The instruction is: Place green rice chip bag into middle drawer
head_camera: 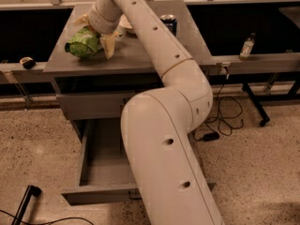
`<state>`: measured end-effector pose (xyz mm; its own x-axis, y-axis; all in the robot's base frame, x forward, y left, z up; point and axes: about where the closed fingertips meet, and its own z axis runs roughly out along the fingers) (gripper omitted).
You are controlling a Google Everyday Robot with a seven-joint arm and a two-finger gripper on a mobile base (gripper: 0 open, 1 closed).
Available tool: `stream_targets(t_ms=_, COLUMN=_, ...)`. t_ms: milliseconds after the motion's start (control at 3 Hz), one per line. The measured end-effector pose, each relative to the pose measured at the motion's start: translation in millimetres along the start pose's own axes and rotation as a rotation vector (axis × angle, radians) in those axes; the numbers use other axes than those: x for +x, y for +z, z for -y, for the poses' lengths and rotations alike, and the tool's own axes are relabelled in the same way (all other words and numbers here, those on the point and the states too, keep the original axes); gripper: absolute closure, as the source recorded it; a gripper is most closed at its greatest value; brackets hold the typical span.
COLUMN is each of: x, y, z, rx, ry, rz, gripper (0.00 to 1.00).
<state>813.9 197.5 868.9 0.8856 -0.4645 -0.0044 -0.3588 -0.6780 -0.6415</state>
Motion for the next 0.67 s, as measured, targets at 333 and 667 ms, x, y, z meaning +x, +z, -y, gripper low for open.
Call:
stream_targets(t_ms=333, x=0.2, y=-0.5, z=1.1, rx=-0.004, ry=0.003, rz=0.001, gripper=0.41)
stream_targets(t_ms=667, x=-10.4, y=-20.9, z=0.5, rx=0.024, ry=0.066, rz=0.062, gripper=0.73)
